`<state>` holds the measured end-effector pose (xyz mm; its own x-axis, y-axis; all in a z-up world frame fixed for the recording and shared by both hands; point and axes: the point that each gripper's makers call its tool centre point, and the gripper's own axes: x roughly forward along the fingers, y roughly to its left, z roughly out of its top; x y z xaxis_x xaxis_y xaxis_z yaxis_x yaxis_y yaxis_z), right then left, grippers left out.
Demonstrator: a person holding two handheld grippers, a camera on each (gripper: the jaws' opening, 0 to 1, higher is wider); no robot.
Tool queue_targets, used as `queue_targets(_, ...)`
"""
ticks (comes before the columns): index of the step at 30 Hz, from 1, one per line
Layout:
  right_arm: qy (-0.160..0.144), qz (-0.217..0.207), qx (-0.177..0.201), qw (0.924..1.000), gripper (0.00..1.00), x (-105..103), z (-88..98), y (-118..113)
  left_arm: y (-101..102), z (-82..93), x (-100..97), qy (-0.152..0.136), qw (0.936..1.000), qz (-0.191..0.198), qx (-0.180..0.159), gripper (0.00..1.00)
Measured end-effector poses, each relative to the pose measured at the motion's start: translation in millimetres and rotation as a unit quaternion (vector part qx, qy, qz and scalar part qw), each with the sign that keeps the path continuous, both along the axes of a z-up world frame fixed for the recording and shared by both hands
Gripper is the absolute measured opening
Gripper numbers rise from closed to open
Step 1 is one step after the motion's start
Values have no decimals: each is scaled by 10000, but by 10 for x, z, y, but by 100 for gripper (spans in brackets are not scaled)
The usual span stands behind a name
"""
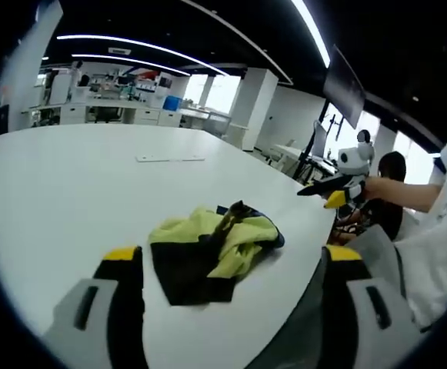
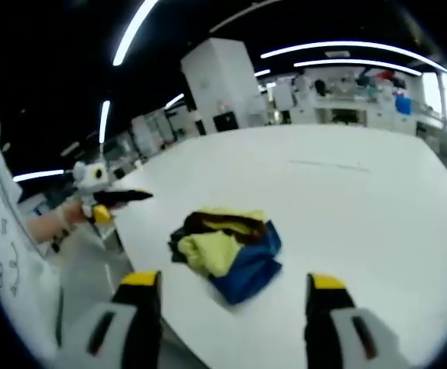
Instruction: Fold the garment on the visible template until the final outline fits inside the template.
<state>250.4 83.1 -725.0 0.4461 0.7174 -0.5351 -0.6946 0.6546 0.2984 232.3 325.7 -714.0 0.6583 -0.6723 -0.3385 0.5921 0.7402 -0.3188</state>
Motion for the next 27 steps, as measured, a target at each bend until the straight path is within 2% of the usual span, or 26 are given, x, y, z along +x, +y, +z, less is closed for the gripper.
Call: queue_targets(27, -15, -32, 38, 10000, 74, 20, -4, -43, -14, -20, -48, 33, 10000, 7, 67, 93)
